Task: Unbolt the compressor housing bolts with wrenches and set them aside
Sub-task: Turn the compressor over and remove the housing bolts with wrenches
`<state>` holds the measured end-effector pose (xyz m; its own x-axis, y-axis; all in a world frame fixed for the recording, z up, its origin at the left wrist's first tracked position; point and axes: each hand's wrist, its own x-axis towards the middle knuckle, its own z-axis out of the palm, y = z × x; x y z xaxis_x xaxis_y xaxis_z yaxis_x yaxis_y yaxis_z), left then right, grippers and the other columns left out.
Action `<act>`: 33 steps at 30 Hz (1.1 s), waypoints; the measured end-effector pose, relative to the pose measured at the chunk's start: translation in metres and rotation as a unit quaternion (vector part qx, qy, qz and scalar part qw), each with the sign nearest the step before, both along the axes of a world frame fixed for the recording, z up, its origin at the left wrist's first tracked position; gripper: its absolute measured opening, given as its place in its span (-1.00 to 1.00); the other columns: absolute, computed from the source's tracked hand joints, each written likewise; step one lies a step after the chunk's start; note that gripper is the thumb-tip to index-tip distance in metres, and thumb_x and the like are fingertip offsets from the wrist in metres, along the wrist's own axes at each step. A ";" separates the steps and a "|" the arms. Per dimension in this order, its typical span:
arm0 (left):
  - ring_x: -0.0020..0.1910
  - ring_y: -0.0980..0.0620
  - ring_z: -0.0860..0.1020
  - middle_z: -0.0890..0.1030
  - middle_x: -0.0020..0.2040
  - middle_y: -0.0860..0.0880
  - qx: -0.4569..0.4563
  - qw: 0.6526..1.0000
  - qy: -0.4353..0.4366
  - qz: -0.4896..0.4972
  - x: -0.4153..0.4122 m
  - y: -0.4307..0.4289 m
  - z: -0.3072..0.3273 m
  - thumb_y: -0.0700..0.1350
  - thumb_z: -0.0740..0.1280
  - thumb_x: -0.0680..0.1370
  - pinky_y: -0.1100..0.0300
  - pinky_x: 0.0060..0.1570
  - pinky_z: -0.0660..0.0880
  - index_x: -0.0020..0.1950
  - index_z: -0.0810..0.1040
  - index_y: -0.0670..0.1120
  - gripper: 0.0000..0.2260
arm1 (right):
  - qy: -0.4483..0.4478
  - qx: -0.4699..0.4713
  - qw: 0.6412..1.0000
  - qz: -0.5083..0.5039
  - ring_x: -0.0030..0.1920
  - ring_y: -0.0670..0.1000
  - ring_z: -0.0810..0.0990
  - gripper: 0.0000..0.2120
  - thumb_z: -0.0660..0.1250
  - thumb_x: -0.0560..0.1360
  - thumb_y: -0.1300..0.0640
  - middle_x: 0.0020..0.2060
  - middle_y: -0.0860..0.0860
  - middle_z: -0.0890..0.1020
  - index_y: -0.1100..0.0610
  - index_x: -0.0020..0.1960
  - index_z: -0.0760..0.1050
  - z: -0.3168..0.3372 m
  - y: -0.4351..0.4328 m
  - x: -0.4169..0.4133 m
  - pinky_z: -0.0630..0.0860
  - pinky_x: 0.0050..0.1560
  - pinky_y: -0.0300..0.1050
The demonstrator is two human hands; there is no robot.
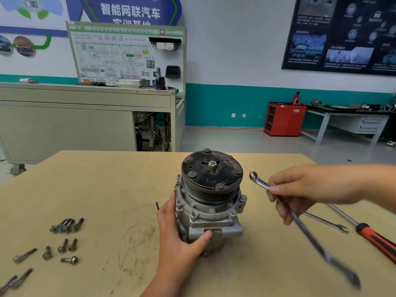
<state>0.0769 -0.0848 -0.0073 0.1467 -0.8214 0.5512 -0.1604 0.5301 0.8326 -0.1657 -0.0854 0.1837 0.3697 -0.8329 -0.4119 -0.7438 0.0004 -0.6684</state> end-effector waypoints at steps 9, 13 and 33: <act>0.35 0.20 0.34 0.29 0.31 0.14 -0.004 1.000 -0.003 0.007 -0.001 -0.001 -0.001 0.22 0.42 0.21 0.38 0.30 0.30 0.41 0.17 0.28 -0.18 | -0.170 0.052 0.979 -0.104 -0.48 0.01 0.61 -0.74 0.13 0.61 0.02 -0.49 0.03 0.60 0.19 -0.11 0.43 -0.029 0.028 0.034 0.54 -0.42 -0.23; 0.36 0.07 0.37 0.29 0.31 0.08 -0.003 1.000 -0.003 0.006 -0.001 -0.001 -0.001 0.20 0.44 0.21 0.06 0.36 0.35 0.42 0.18 0.24 -0.18 | -0.110 0.061 0.989 -0.082 -0.49 0.00 0.60 -0.72 0.13 0.61 0.00 -0.51 0.02 0.59 0.18 -0.12 0.43 -0.024 0.024 0.036 0.51 -0.47 -0.26; 0.36 0.17 0.35 0.31 0.30 0.11 -0.006 1.000 0.000 0.008 -0.001 -0.003 -0.004 0.23 0.45 0.22 0.11 0.34 0.33 0.42 0.18 0.31 -0.18 | -0.203 0.107 0.970 -0.074 -0.45 -0.01 0.62 -0.78 0.15 0.56 0.05 -0.43 0.07 0.61 0.19 -0.13 0.40 -0.023 0.017 0.017 0.47 -0.49 -0.29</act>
